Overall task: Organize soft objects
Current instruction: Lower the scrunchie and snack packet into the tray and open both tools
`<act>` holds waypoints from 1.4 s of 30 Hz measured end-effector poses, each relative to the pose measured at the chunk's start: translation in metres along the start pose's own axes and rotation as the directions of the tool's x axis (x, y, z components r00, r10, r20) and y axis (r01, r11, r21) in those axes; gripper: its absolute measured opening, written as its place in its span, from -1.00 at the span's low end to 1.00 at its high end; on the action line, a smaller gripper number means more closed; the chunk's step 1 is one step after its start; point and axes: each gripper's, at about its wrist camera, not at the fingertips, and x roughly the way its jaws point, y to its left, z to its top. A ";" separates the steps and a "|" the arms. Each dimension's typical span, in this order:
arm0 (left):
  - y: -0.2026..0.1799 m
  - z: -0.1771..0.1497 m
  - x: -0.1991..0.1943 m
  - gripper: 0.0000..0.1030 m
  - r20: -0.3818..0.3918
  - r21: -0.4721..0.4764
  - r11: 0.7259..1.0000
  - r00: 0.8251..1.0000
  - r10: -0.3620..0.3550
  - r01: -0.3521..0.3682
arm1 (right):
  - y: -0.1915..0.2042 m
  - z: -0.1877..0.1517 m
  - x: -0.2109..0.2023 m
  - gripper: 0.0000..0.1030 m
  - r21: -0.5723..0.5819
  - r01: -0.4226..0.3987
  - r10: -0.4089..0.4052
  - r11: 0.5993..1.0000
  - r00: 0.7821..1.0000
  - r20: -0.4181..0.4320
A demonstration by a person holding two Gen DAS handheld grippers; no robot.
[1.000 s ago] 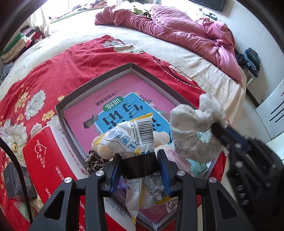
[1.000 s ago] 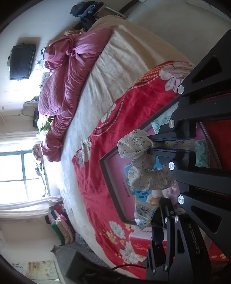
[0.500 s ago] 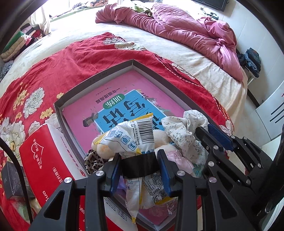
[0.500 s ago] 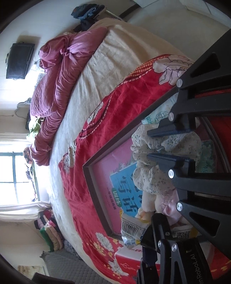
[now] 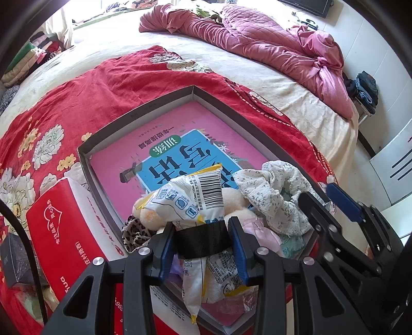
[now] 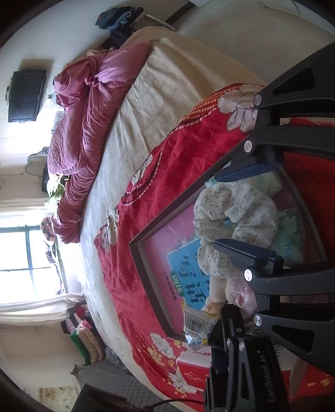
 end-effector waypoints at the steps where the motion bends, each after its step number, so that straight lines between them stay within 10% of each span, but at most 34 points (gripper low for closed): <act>1: 0.000 0.000 0.000 -0.22 0.001 -0.002 1.000 1.000 -0.006 0.006 | -0.003 -0.001 -0.003 0.03 0.009 0.006 -0.007 1.000 1.000 0.002; 42: -0.004 -0.006 -0.031 0.53 0.056 0.025 0.999 0.998 0.029 -0.030 | -0.005 0.009 -0.041 0.42 0.001 0.071 -0.070 0.998 0.995 0.075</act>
